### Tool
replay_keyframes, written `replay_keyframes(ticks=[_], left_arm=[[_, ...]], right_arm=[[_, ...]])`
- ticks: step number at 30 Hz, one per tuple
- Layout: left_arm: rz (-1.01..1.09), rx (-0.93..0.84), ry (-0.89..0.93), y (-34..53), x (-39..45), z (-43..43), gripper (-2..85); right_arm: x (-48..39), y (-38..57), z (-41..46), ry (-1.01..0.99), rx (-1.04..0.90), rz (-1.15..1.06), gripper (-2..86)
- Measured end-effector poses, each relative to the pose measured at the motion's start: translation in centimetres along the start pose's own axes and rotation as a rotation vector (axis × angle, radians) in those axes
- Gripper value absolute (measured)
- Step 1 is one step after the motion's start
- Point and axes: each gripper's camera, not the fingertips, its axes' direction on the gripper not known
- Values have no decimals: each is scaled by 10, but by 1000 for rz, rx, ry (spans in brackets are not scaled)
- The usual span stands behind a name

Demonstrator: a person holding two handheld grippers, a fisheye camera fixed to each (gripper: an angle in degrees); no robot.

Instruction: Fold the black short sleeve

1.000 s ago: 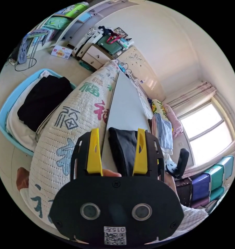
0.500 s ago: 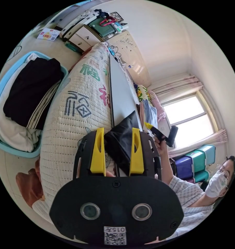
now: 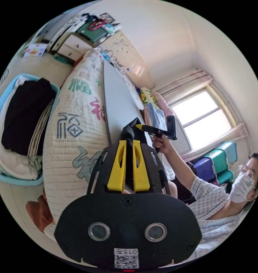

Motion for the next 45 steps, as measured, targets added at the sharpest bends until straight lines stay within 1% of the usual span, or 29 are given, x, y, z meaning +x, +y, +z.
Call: replay_keyframes(ticks=[2, 3, 5, 6, 8, 9, 11, 12, 14, 15, 17, 20, 21, 23, 24, 27, 29, 30, 32, 33, 35, 36, 37, 38, 39, 40, 42, 43, 45], left_arm=[[113, 40, -63, 7, 53, -1, 16], [144, 51, -67, 9, 68, -1, 15], [295, 96, -45, 15, 140, 0, 12], [338, 104, -39, 17, 160, 0, 11], [508, 113, -23, 28, 241, 6, 10], [548, 114, -15, 32, 261, 8, 10], [692, 104, 26, 45, 336, 20, 9], [725, 99, 35, 48, 354, 24, 9], [834, 82, 71, 63, 417, 45, 9], [858, 79, 82, 67, 431, 51, 9], [934, 61, 149, 81, 479, 77, 10], [981, 34, 243, 91, 523, 120, 10], [984, 27, 259, 91, 530, 130, 10], [981, -15, 317, 87, 551, 179, 11], [976, -27, 327, 84, 554, 193, 11], [920, -113, 352, 65, 557, 279, 13], [803, -211, 356, 44, 536, 366, 15], [769, -233, 352, 39, 528, 390, 16], [648, -287, 277, 25, 488, 483, 21], [623, -301, 243, 22, 478, 506, 23], [512, -353, 60, 16, 437, 588, 32], [501, -368, 17, 16, 429, 605, 35], [482, -373, -64, 16, 416, 629, 43], [466, -369, -76, 14, 405, 642, 48], [459, -366, -48, 12, 401, 645, 49], [447, -349, 8, 7, 394, 646, 48], [448, -301, 38, -3, 386, 641, 37], [474, -255, 14, -12, 383, 635, 23], [536, -185, -87, -24, 385, 631, 30]], right_arm=[[-18, 50, -64, -30, 135, -43, 6], [-24, 65, -84, -31, 172, -59, 4], [-46, 136, -176, -34, 321, -112, -1], [-51, 155, -200, -40, 359, -119, -2], [-73, 238, -294, -68, 489, -155, -3], [-80, 260, -317, -63, 519, -168, -3], [-114, 349, -404, 4, 625, -223, -3], [-123, 371, -424, 25, 648, -232, -3], [-157, 459, -500, 99, 743, -260, -3], [-165, 481, -518, 118, 768, -265, -3], [-194, 562, -580, 203, 853, -284, -3], [-220, 649, -642, 327, 907, -272, -2], [-223, 663, -652, 353, 910, -263, -2], [-223, 709, -687, 450, 904, -197, -1], [-220, 718, -694, 471, 903, -178, -1], [-183, 749, -717, 549, 879, -56, 2], [-122, 752, -715, 630, 807, 66, 8], [-102, 749, -712, 648, 782, 99, 12], [-2, 728, -688, 678, 658, 259, 30], [26, 723, -680, 674, 628, 308, 36], [122, 705, -636, 702, 495, 491, 40], [141, 703, -624, 735, 469, 536, 34], [166, 705, -606, 813, 442, 606, 24], [181, 712, -590, 850, 432, 637, 16], [187, 716, -582, 854, 429, 640, 13], [189, 729, -568, 880, 447, 619, 8], [176, 751, -561, 937, 522, 593, 3], [171, 758, -562, 952, 523, 588, 1], [168, 767, -567, 949, 516, 590, -1]])
